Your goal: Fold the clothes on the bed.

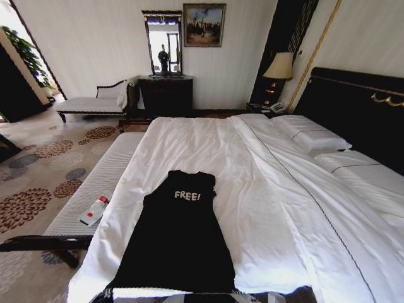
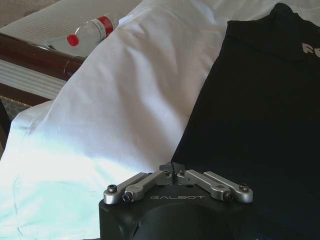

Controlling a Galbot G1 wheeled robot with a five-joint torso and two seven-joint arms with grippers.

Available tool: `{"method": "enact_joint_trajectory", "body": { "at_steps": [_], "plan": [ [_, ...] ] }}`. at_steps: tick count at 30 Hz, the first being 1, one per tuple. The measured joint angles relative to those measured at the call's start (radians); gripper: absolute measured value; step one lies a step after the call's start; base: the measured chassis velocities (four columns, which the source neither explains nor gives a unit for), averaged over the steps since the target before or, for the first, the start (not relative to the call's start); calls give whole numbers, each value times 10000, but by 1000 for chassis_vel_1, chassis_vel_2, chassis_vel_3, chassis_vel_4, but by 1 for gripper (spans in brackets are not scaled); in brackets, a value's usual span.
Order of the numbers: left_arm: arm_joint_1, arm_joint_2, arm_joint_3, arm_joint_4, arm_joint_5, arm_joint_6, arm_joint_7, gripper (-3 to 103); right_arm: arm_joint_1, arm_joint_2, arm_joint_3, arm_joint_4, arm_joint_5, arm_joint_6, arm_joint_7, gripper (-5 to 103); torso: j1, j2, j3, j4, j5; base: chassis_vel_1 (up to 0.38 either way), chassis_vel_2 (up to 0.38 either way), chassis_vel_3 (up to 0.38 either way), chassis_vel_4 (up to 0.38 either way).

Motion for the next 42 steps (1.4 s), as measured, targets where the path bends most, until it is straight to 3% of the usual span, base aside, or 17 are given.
{"method": "enact_joint_trajectory", "body": {
  "at_steps": [5,7,9,11,12,14,17,21,22,24,27,29,30,34,37,41,42],
  "plan": [
    [-49,46,135,-91,222,-36,-117,-3,-46,0,1,29,-36,55,15,0,0,0,0,0,0,0,0,0,0],
    [-62,34,233,-181,346,-57,-119,1,-48,1,-5,46,-68,79,14,-2,0,0,0,0,0,0,0,0,0],
    [-120,-9,535,-451,887,-148,-118,18,-130,6,-96,271,-273,204,-30,20,0,0,0,0,0,0,0,0,0],
    [-152,-18,541,-391,986,-207,-118,28,-184,-24,-69,336,-329,251,-31,25,0,0,0,-1,0,0,0,0,0],
    [-170,-20,527,-342,1004,-239,-118,34,-234,-64,-8,377,-360,353,-31,36,0,0,0,0,-2,0,0,0,0],
    [-191,-20,494,-321,1009,-263,-118,40,-269,-82,30,399,-364,442,-30,36,0,0,0,0,-1,0,0,0,0],
    [-373,6,269,-290,1001,-382,-118,51,-425,-123,203,476,-370,816,3,52,0,0,0,-1,0,0,0,0,0],
    [-596,-29,123,-288,890,-396,-139,61,-458,-222,474,628,-284,1000,61,64,1,0,0,-3,-1,0,0,0,0],
    [-666,-87,105,-287,872,-398,-146,72,-377,-331,687,748,-25,1037,117,70,1,0,0,-4,-2,0,0,0,0],
    [-687,-120,104,-286,873,-415,-146,72,-296,-406,803,815,190,1064,146,75,0,0,0,-3,-1,0,0,0,0],
    [-680,-191,116,-250,888,-604,-121,83,241,-717,1117,984,1658,1545,180,80,0,0,0,-3,1,0,0,0,0],
    [-555,-215,139,-141,972,-950,2,93,1215,-1112,1432,1088,3875,1797,232,95,1,-1,1,-1,1,0,0,0,0],
    [-555,-215,139,-141,972,-950,2,93,1215,-1112,1432,1088,3875,1797,232,95,1,-1,1,-1,1,0,0,0,0],
    [-537,-193,223,-55,1103,-1179,72,100,3189,-1903,1503,564,7043,1574,655,100,2,-1,0,-7,-3,0,0,0,0],
    [-504,-391,267,-48,1203,-1236,77,100,4678,-2107,894,-342,8030,1608,772,100,1,-1,1,-1,2,0,0,0,0],
    [-399,-709,302,-92,1334,-1415,153,100,6245,-2135,58,-1484,8371,1505,905,100,2,-2,2,6,3,0,0,0,0],
    [-327,-859,381,-124,1420,-1746,201,100,6958,-2161,-337,-2109,8440,1411,936,100,3,-3,2,6,4,0,0,0,0]
  ]
}}
